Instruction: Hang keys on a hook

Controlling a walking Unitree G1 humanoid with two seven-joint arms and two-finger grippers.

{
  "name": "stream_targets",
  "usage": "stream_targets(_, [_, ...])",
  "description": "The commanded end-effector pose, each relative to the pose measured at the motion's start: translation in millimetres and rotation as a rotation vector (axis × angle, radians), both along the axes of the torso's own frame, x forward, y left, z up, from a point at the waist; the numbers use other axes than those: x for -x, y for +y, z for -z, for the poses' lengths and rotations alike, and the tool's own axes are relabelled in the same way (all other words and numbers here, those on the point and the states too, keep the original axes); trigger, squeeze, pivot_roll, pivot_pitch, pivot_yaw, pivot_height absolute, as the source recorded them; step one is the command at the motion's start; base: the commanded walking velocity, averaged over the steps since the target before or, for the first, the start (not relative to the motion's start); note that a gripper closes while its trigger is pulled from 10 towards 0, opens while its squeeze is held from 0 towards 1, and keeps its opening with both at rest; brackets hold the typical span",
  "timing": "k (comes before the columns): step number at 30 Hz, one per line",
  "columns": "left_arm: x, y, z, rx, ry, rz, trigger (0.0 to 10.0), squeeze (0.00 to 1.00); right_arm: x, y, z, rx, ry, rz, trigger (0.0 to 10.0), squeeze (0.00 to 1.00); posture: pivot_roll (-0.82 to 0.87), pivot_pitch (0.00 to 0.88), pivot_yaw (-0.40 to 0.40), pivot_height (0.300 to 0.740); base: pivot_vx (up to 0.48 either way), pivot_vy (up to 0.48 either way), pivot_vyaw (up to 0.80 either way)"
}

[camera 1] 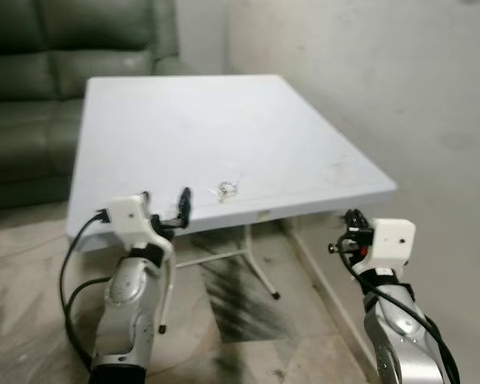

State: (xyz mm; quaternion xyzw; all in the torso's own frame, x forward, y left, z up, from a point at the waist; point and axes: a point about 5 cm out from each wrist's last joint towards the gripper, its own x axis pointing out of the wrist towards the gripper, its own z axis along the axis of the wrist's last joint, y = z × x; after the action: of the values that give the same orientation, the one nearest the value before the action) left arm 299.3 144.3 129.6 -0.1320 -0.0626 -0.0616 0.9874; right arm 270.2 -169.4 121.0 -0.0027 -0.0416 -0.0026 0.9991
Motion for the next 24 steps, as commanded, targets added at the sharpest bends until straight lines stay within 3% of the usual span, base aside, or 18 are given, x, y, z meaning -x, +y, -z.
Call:
stream_targets(1, [-0.9,0.0,-0.9,-0.007,0.004,-0.001,10.0,0.0,-0.6,-2.4,-2.4,0.004,-0.004,0.012,10.0,0.0,0.03,0.041,-0.105,0.714,0.0,0.0,-0.78])
stream_targets(24, [-1.2,-1.1,-1.7,-0.042,0.016,0.003,10.0,0.0,0.1,-1.1,-1.9,0.007,0.0,0.006,10.0,0.0,0.03,0.03,-0.102,0.714,0.0,0.0,-0.78])
